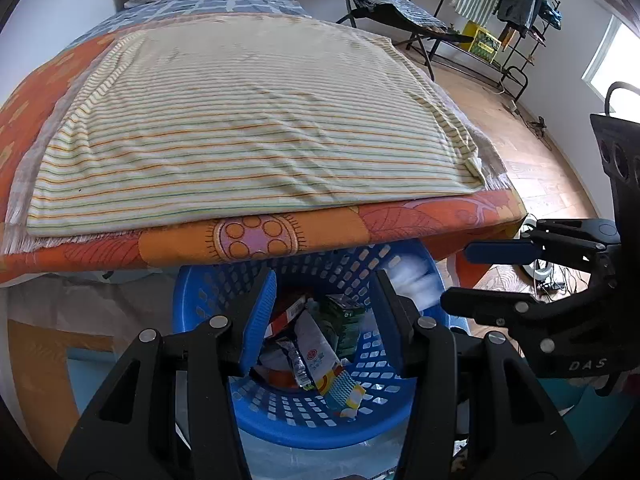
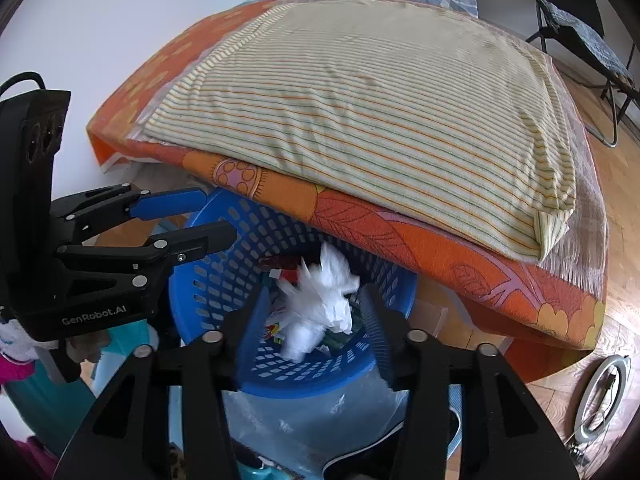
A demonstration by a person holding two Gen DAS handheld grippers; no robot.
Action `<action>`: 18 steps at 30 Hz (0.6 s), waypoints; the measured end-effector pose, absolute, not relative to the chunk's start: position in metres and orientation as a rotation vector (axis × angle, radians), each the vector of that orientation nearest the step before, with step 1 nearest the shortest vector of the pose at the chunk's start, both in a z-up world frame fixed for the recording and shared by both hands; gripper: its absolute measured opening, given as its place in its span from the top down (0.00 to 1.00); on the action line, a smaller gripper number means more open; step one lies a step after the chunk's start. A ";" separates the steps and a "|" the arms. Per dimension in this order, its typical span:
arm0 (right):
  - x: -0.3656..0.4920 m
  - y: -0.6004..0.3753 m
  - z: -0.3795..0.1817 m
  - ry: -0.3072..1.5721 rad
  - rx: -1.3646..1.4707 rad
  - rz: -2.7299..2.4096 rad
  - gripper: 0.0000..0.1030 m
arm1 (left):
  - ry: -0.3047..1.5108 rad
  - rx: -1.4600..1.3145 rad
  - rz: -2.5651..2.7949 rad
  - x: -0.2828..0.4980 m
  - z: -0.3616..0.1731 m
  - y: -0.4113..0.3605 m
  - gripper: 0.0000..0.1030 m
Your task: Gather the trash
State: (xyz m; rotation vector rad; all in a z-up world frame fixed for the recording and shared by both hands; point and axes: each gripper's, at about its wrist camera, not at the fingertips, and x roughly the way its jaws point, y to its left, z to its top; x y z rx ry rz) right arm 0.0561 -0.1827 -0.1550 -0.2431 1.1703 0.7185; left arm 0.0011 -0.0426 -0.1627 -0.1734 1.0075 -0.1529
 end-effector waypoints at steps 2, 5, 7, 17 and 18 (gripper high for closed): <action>0.055 -0.183 -0.156 1.174 -0.242 0.720 0.50 | 1.008 -0.174 -0.148 0.001 -0.163 -0.042 0.52; 0.056 -0.184 -0.157 1.181 -0.242 0.719 0.50 | 1.011 -0.179 -0.142 0.000 -0.164 -0.039 0.52; 0.056 -0.184 -0.158 1.184 -0.244 0.716 0.50 | 1.015 -0.181 -0.138 0.000 -0.165 -0.038 0.49; 0.059 -0.183 -0.157 1.188 -0.232 0.698 0.49 | 1.021 -0.209 -0.122 0.001 -0.161 -0.031 0.41; 0.060 -0.183 -0.155 1.184 -0.231 0.698 0.49 | 1.024 -0.213 -0.118 0.001 -0.160 -0.029 0.41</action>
